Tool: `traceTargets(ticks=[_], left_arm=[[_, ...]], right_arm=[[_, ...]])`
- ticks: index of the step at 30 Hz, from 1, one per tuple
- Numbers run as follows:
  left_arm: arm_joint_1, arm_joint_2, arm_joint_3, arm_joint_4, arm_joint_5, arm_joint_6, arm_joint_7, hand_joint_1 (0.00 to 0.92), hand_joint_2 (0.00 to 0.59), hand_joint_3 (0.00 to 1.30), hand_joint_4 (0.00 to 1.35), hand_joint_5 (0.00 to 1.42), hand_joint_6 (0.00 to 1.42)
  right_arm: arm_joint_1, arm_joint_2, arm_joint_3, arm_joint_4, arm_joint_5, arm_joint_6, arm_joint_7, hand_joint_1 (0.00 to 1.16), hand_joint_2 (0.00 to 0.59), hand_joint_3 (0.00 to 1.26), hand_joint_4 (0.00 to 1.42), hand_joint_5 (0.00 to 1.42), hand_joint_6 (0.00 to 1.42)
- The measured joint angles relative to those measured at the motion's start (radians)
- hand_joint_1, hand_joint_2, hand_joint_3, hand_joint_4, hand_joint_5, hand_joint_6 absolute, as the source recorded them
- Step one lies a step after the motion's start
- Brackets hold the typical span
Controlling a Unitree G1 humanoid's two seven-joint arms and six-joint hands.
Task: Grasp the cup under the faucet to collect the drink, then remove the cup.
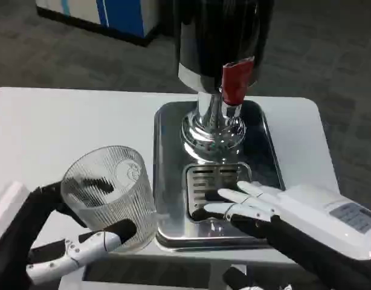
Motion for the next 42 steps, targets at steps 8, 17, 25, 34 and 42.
traceTargets(ticks=[8,17,25,34,42], left_arm=[[-0.003,0.000,-0.005,0.000,0.002,0.008,0.000,0.371,0.273,0.52,0.51,0.57,0.14],[-0.015,0.000,-0.010,0.000,0.006,0.015,0.000,0.371,0.273,0.52,0.51,0.57,0.14],[-0.046,0.001,-0.027,0.001,0.012,0.026,0.000,0.371,0.273,0.52,0.51,0.57,0.14],[-0.108,0.003,-0.053,0.040,0.042,0.033,0.000,0.371,0.273,0.52,0.51,0.57,0.14],[-0.151,0.004,-0.083,0.090,0.060,0.034,0.000,0.371,0.274,0.53,0.51,0.57,0.14]], right_arm=[[0.000,0.006,-0.003,0.002,0.011,0.009,0.000,0.50,0.496,0.16,0.05,0.00,0.00],[0.002,0.024,-0.006,0.005,0.015,0.011,0.000,0.50,0.496,0.17,0.06,0.00,0.00],[0.007,0.040,-0.007,0.008,0.013,0.024,0.000,0.52,0.482,0.20,0.11,0.00,0.00],[0.001,0.057,-0.007,0.015,-0.003,0.042,-0.003,0.52,0.473,0.21,0.14,0.02,0.00],[-0.007,0.090,-0.008,0.026,-0.007,0.079,-0.014,0.49,0.461,0.16,0.14,0.04,0.03]])
